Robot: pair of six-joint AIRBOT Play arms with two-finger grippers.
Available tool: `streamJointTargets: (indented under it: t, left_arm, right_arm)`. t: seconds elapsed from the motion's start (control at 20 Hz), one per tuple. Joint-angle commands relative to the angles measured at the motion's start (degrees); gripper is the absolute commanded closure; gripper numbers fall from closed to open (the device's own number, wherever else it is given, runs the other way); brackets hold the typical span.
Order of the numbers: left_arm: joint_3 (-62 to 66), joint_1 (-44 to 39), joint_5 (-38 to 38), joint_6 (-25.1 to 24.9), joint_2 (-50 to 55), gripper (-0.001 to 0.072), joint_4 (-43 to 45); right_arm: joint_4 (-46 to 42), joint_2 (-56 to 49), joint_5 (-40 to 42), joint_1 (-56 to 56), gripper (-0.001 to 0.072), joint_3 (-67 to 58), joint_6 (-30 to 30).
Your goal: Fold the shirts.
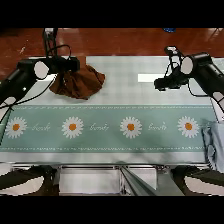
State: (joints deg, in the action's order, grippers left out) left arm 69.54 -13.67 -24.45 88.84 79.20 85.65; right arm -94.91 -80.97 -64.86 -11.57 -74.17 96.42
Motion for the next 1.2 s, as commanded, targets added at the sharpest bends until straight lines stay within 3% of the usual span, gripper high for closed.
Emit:
streamJointTargets:
  t: [0.0,0.15,0.5,0.55,0.6,0.65,0.7,0.85,1.15]
  left_arm:
    - [5.0,1.2,5.4,-2.6,6.1,0.0201,5.4]
    - [14.8,1.9,-14.7,-2.7,16.5,0.0201,5.4]
    - [29.7,1.7,-44.6,-0.1,32.9,0.0202,5.4]
    - [29.7,1.7,-45.9,-0.1,33.5,0.0204,5.4]
    - [29.7,1.7,-47.1,-0.1,33.8,0.0294,5.4]
    - [29.8,1.7,-48.6,-0.3,33.7,0.0564,5.4]
    - [29.8,1.7,-50.0,-0.8,33.4,0.068,5.2]
    - [30.1,2.2,-49.2,-1.1,29.3,0.0681,-0.1]
    - [30.1,2.6,-34.0,-3.2,8.6,0.0681,-20.0]
  right_arm:
    - [-1.5,-1.1,-1.7,0.0,0.0302,0.0,-0.3]
    - [-1.4,-1.1,-0.5,0.0,0.0302,0.1,1.1]
    - [-1.2,-1.1,0.6,0.0,0.0303,0.1,2.6]
    - [-1.2,-1.1,0.6,0.0,0.0303,0.1,2.6]
    - [-1.2,-1.1,0.5,0.0,0.0303,0.1,2.6]
    - [-1.1,-1.0,0.2,0.0,0.0303,0.1,2.6]
    - [-1.0,-0.8,-0.4,0.0,0.0304,0.1,2.6]
    - [-1.0,3.0,-1.7,0.0,0.0307,0.1,2.6]
    - [-1.0,20.8,-1.8,0.0,0.0308,0.1,3.0]
